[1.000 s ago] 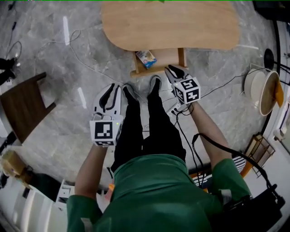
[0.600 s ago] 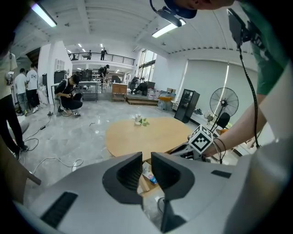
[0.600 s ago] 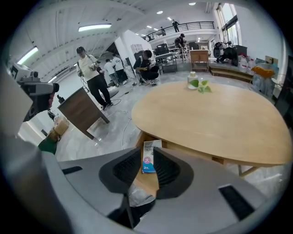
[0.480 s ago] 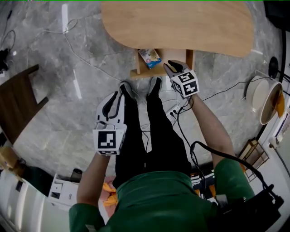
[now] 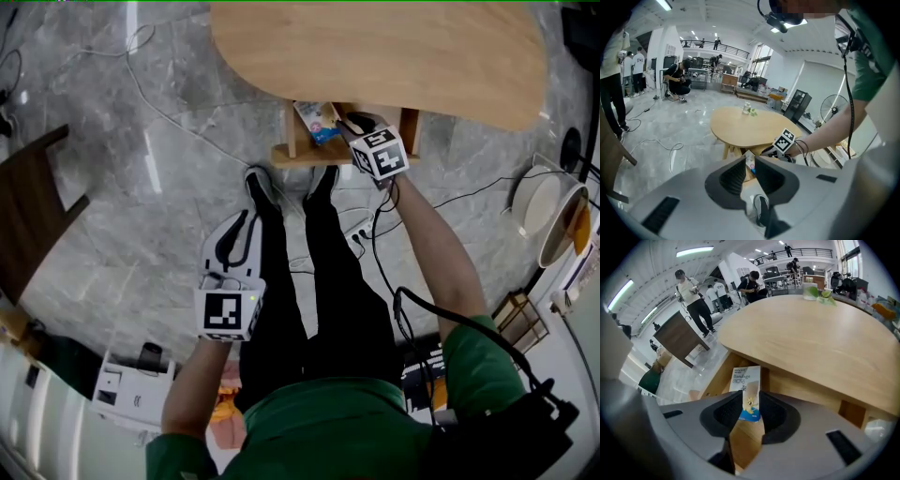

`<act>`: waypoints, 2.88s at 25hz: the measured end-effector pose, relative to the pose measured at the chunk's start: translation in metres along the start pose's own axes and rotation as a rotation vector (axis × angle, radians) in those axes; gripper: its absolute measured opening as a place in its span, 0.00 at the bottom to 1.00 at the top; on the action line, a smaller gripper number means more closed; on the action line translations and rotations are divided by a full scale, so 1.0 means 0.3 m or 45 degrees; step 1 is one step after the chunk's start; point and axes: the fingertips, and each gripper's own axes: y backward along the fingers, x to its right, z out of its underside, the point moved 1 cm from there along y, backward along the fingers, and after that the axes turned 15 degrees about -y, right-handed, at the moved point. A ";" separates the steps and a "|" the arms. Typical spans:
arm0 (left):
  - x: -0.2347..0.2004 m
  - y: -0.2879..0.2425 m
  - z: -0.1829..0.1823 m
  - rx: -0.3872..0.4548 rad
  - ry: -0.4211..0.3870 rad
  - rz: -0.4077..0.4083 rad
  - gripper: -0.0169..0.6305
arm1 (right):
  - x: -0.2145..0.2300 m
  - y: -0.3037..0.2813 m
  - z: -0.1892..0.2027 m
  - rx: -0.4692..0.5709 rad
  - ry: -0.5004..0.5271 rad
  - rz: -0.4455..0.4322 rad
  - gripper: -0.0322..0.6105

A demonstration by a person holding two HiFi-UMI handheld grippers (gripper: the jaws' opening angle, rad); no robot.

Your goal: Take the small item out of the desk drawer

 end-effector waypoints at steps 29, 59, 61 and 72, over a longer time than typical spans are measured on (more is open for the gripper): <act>-0.080 0.021 0.050 0.019 0.146 -0.030 0.14 | -0.003 -0.127 0.057 -0.177 -0.046 -0.026 0.12; 0.031 0.078 -0.080 0.068 0.056 0.032 0.14 | -0.045 0.238 0.090 0.012 -0.545 -0.168 0.11; 0.028 0.091 -0.111 0.084 0.052 0.030 0.14 | -0.050 0.288 0.062 0.043 -0.564 -0.183 0.11; 0.032 0.134 -0.220 0.125 0.044 -0.003 0.14 | 0.076 0.425 -0.272 0.235 -0.692 -0.213 0.11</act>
